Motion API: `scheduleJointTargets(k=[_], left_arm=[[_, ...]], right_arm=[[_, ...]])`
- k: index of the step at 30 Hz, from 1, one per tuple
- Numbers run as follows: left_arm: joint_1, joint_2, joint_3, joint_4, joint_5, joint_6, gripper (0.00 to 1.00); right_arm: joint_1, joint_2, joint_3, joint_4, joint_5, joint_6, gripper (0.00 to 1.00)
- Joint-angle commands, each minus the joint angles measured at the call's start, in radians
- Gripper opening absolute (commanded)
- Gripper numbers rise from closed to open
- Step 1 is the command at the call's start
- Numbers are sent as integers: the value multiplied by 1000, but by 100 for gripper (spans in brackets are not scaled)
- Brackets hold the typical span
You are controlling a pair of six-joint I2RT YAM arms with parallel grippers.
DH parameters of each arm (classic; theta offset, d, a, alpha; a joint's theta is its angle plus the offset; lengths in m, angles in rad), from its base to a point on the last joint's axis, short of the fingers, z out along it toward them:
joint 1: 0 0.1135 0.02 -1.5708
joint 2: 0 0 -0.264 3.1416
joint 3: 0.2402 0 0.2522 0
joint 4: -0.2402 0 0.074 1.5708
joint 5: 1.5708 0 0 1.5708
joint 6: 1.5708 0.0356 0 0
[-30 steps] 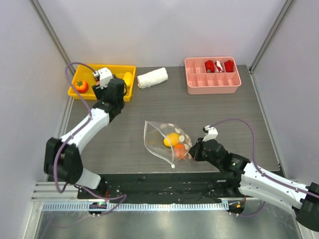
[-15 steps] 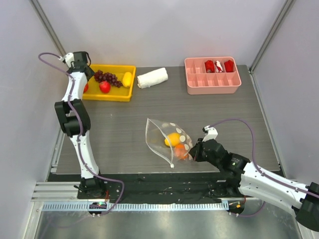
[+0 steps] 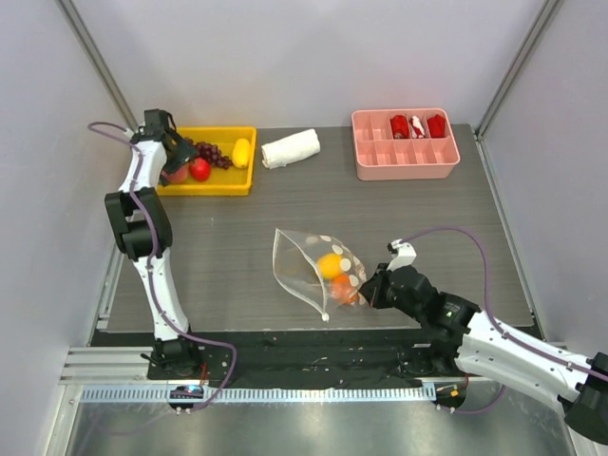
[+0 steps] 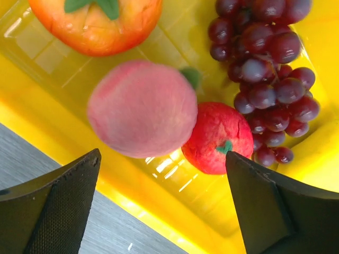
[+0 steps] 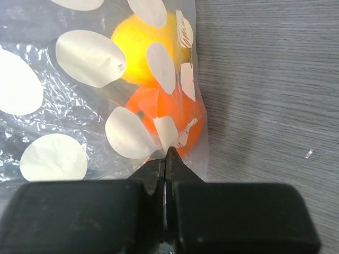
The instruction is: Open the zip-top bag and remove the fake food
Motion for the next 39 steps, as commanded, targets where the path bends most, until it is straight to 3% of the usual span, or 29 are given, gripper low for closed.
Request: scheduleJointTargets(k=[1,4,6,8,10,11,13,15,17,18,20,22,24,27,32,34,36,39], left_arm=[[9,-121,-41,-46,44,-4,100],[3,-228,-113,-63,51,-7,100],[-26,-324,-210,-27,59,-8,100],[-90,-499,-417,61,76,-10,98],[-178,-699,-647,136,78,-28,94],[-221,-760,-712,200,78,-28,88],[-412,-895,-847,251,36,-31,79],[-605,-1068,-1011,279,-45,-47,64],[-730,-1236,-1125,250,-135,-102,49],[-782,-1286,-1156,194,-239,-126,48],[-897,-1439,-1203,132,-283,-182,40],[-934,-1535,-1262,72,-234,-226,37],[-936,-1646,-1304,38,-173,-255,29],[-934,-1730,-1337,-12,-36,-300,28],[-934,-1715,-1438,-65,186,-401,24],[-934,-1745,-1484,-49,212,-456,24],[-936,-1806,-1576,7,213,-525,27],[-936,-1970,-1719,181,219,-593,43]], right_arm=[[1,8,58,2,-3,-6,2],[0,43,90,-19,-7,-35,9],[0,48,109,-38,0,-48,23],[1,46,123,-51,6,-58,40],[1,37,135,-76,14,-77,47],[0,28,149,-87,20,-81,51],[1,19,158,-110,26,-97,52],[1,14,170,-130,42,-101,53],[1,18,189,-147,43,-107,54],[1,22,195,-160,36,-109,54],[1,20,212,-163,26,-115,56],[0,17,224,-167,6,-115,59],[1,22,253,-165,-20,-147,71],[1,51,304,-177,-67,-212,83],[21,133,369,-170,-158,-269,89],[55,161,386,-171,-136,-298,89],[136,198,414,-176,-49,-316,89],[269,264,465,-188,73,-348,92]])
